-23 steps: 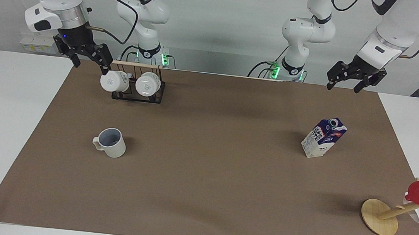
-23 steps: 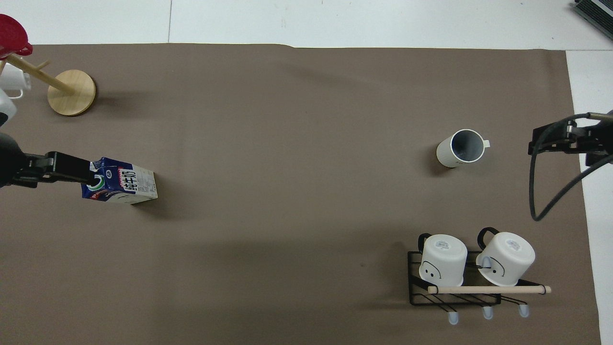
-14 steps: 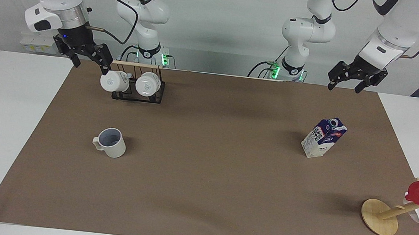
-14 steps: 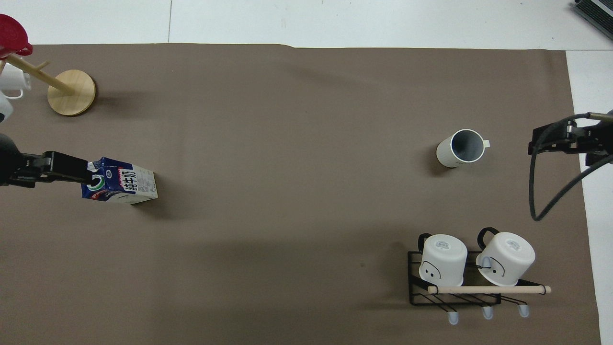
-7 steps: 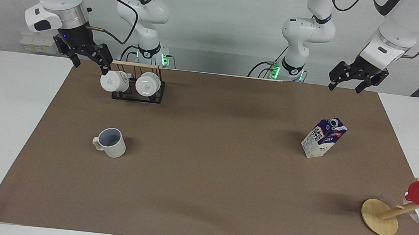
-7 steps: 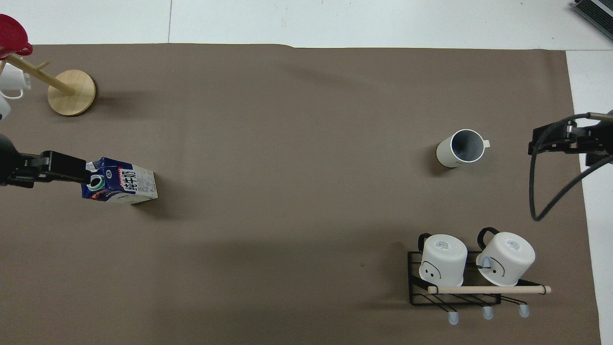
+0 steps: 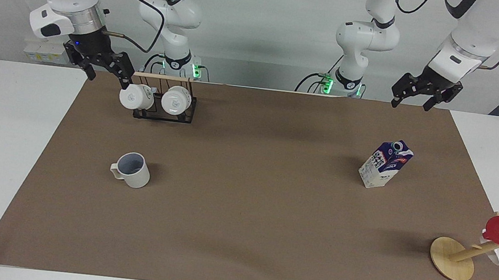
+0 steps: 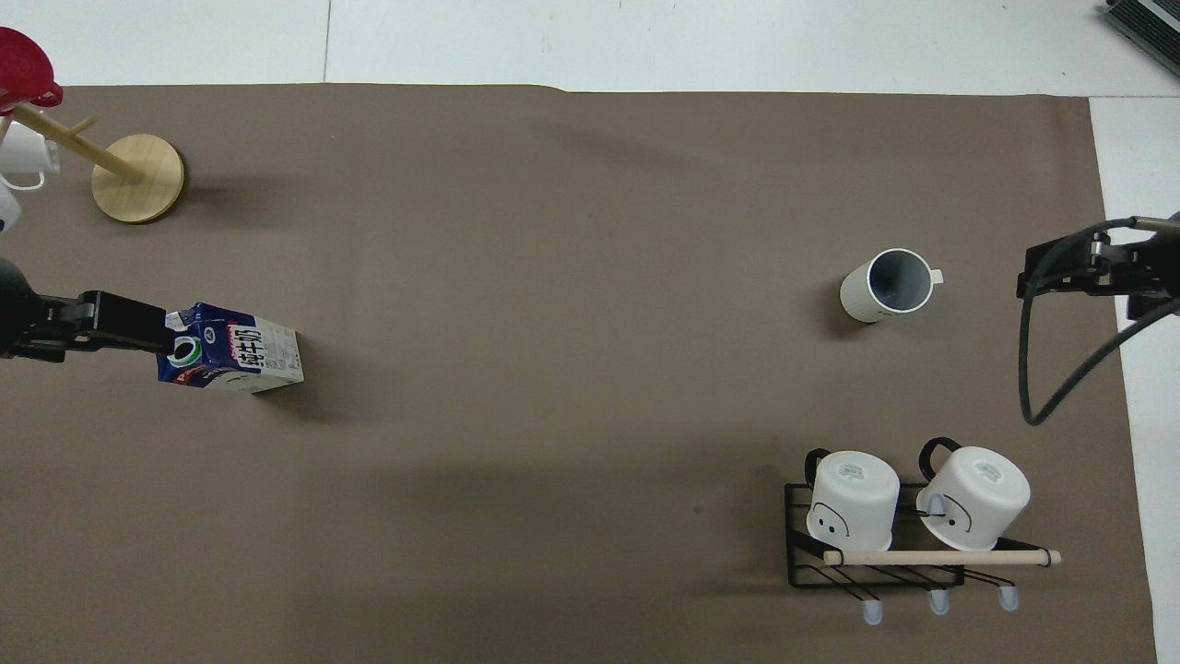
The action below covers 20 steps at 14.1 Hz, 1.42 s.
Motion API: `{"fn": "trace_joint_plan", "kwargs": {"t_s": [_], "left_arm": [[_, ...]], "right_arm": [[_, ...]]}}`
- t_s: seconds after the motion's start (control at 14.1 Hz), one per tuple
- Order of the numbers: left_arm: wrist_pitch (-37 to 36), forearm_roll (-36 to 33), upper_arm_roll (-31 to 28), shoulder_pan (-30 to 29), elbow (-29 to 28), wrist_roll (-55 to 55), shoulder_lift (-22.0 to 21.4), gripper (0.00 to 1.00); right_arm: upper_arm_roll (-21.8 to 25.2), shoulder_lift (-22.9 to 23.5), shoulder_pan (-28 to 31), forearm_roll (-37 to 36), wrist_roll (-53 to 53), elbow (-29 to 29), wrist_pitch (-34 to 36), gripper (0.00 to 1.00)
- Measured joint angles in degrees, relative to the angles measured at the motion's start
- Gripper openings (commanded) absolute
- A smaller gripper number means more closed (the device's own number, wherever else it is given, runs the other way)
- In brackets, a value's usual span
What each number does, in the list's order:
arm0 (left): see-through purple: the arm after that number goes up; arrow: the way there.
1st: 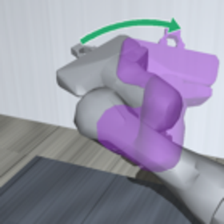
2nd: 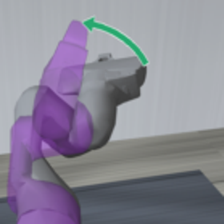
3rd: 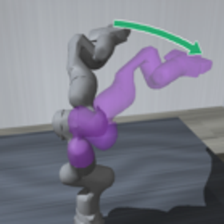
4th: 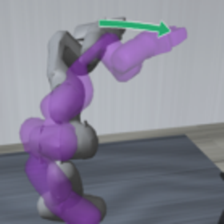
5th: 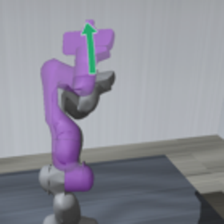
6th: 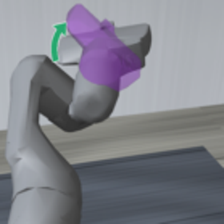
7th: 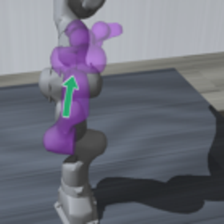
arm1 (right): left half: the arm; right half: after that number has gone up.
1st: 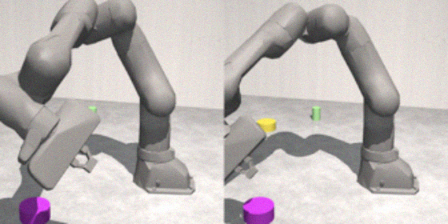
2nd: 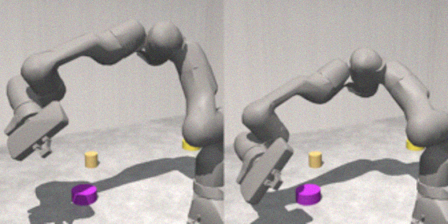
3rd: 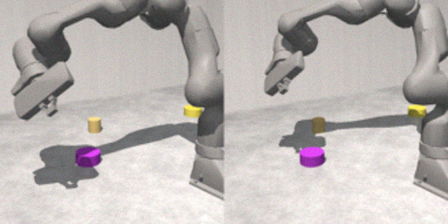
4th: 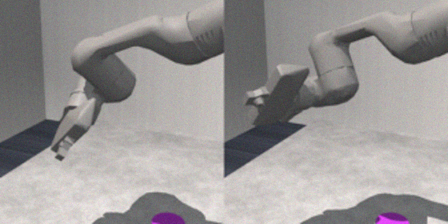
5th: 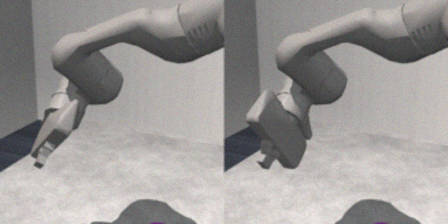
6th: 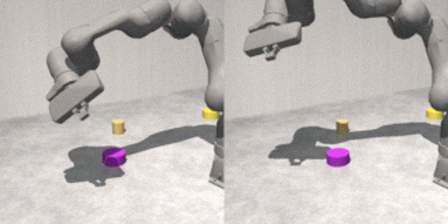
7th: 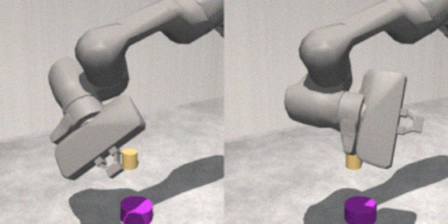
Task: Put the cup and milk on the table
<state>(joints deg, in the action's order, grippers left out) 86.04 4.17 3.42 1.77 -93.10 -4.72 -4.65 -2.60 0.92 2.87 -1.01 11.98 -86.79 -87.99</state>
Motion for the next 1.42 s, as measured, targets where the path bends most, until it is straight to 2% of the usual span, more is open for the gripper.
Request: {"fn": "trace_joint_plan", "kwargs": {"t_s": [1.42], "left_arm": [[-0.1,0.0,0.0,0.0,0.0,0.0,0.0,1.00]], "right_arm": [[0.2,0.0,0.1,0.0,0.0,0.0,0.0,1.00]]}}
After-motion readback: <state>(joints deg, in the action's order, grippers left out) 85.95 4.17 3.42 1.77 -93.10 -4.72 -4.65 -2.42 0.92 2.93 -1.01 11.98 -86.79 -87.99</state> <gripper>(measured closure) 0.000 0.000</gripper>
